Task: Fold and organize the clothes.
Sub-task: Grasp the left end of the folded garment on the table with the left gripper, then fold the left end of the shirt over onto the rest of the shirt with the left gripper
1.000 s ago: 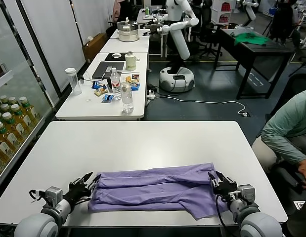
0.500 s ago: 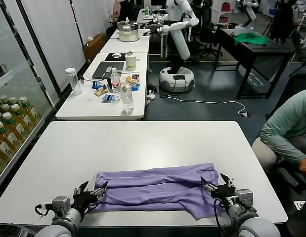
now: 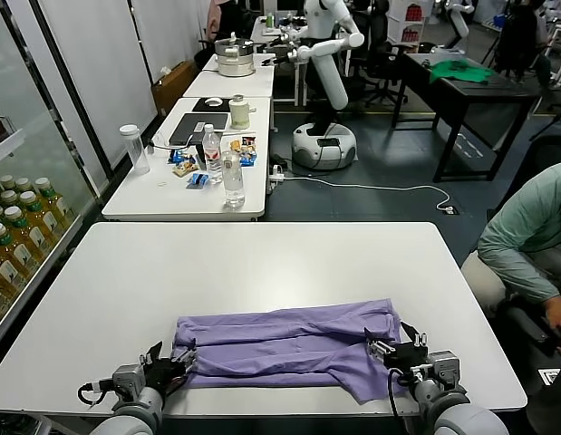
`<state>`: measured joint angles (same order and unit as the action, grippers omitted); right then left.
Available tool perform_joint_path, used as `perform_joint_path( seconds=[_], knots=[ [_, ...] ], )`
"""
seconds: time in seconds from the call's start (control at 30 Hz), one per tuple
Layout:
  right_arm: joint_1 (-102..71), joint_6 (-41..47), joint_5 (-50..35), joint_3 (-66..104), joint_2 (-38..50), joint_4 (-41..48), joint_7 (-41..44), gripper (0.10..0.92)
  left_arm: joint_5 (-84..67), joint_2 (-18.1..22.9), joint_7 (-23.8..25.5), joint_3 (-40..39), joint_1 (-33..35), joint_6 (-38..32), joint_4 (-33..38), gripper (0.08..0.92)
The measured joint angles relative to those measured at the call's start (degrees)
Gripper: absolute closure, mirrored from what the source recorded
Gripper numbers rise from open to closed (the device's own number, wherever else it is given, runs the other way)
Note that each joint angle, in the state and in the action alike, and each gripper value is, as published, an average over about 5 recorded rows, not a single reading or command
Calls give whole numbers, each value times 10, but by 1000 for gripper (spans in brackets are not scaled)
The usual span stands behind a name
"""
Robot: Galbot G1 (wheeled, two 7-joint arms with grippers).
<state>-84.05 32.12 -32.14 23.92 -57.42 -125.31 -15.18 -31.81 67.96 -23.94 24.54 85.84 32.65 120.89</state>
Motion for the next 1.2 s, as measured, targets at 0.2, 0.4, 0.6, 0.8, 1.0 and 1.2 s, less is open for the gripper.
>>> perform_joint_path(
  seconds=[0.2, 0.4, 0.6, 0.8, 1.0, 1.2],
  knots=[
    [0, 0, 1, 0, -1, 0, 0, 203, 19, 9, -13, -15, 2, -5, 2, 536],
    [0, -1, 4, -4, -5, 2, 1, 203, 38, 20, -24, -27, -1, -8, 4, 709],
    [3, -1, 5, -5, -5, -1, 1, 203, 73, 25, -34, -21, -7, -15, 8, 867],
    [8, -1, 5, -4, -3, -4, 0, 203, 122, 12, -31, 41, 2, -15, 19, 889],
    [16, -1, 5, -4, -1, -5, -1, 203, 164, -18, -14, 157, 15, -18, 11, 889],
    [18, 0, 6, 1, -2, -10, -3, 203, 188, -28, 5, 207, 13, -27, 31, 889]
  ],
)
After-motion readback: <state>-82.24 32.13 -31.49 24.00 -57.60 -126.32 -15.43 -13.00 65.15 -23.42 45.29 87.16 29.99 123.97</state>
